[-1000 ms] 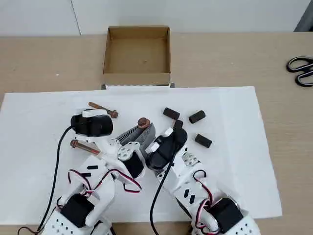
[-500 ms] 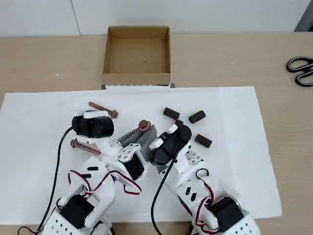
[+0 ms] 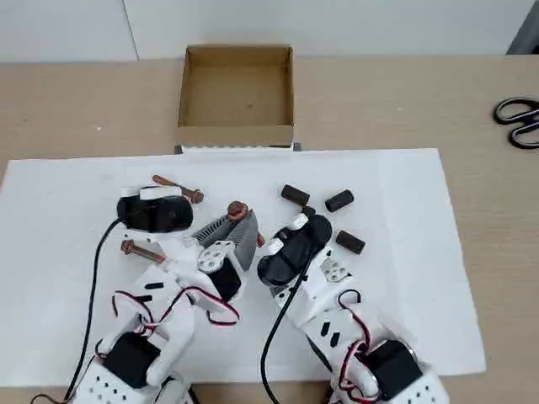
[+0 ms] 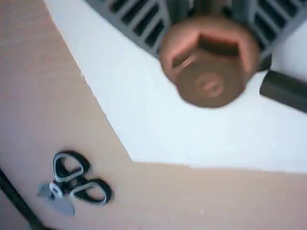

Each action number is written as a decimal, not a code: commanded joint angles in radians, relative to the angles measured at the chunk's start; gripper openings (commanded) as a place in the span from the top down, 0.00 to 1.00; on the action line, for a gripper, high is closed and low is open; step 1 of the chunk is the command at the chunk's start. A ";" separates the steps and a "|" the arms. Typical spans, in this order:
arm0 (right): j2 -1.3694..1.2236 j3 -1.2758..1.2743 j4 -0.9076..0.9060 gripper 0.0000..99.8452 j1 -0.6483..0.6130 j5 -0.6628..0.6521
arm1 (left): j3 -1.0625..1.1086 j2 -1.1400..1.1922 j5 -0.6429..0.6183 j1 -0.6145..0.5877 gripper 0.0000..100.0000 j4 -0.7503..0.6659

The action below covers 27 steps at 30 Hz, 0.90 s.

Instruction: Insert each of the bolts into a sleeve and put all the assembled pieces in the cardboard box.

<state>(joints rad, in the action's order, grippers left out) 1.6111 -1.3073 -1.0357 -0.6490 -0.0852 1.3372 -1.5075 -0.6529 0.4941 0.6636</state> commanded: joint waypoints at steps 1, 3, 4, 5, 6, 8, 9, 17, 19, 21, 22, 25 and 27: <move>0.012 0.055 0.027 1.00 0.005 -0.009 | -0.005 -0.005 0.002 0.044 0.99 -0.012; 0.012 0.055 0.027 1.00 0.005 -0.009 | -0.005 -0.006 0.002 0.055 0.99 -0.015; 0.012 0.055 0.027 1.00 0.005 -0.009 | -0.005 -0.006 0.002 0.055 0.99 -0.017; 0.012 0.055 0.027 1.00 0.005 -0.009 | -0.005 -0.006 0.002 0.055 0.99 -0.017; 0.012 0.052 0.025 1.00 0.005 -0.009 | -0.005 -0.006 0.002 0.055 0.99 -0.017; 0.012 0.049 0.021 1.00 0.005 -0.009 | -0.005 -0.008 0.002 0.054 0.99 -0.017; 0.012 0.049 0.019 1.00 0.005 -0.009 | -0.008 -0.008 0.002 0.054 0.99 -0.017; 0.010 0.023 0.019 1.00 0.005 -0.009 | -0.050 -0.008 0.003 -0.003 0.99 -0.034; 0.010 0.021 0.019 1.00 0.005 -0.009 | -0.054 -0.008 0.006 -0.032 0.99 -0.037; 0.010 0.011 0.021 1.00 0.005 -0.009 | -0.054 -0.008 0.006 -0.043 0.99 -0.037; 0.010 -0.002 0.021 1.00 0.005 -0.009 | -0.054 -0.008 0.006 -0.043 0.99 -0.037; 0.010 -0.018 0.027 1.00 0.005 -0.009 | -0.056 -0.008 0.006 -0.038 0.99 -0.037; 0.010 -0.020 0.033 1.00 0.005 -0.009 | -0.056 -0.008 0.005 -0.037 0.99 -0.037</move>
<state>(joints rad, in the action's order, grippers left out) 1.6111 -1.3349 -1.0342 -0.6490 -0.0852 1.3387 -1.5060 -0.6513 0.4588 0.6590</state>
